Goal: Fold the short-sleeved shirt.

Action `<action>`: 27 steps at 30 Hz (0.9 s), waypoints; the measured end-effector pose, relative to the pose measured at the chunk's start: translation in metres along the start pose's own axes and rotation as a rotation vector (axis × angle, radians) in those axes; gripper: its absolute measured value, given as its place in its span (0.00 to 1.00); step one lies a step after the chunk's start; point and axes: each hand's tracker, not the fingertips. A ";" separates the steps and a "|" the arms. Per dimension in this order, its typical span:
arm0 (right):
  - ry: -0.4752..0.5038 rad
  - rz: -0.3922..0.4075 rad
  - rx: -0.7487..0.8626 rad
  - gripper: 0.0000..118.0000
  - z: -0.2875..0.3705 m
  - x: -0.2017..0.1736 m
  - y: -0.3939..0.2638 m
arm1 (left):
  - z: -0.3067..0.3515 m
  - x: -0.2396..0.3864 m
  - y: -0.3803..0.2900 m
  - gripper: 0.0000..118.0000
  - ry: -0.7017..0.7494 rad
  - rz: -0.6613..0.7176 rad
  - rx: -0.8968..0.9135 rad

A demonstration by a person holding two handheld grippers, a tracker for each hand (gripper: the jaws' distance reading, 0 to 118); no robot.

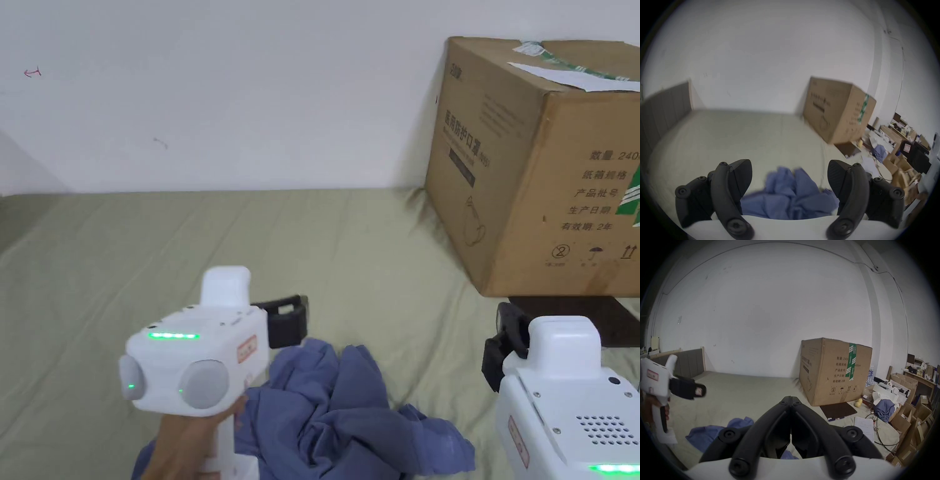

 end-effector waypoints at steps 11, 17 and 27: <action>0.034 -0.006 0.072 0.00 0.009 -0.027 0.028 | 0.072 -0.036 -0.014 0.00 0.233 -0.226 0.295; 0.056 0.000 0.074 0.00 0.002 -0.029 0.024 | 0.069 -0.054 -0.019 0.00 0.198 -0.143 0.224; 0.064 0.001 0.032 0.00 -0.012 -0.027 0.010 | 0.022 -0.100 -0.047 0.00 0.180 0.056 -0.169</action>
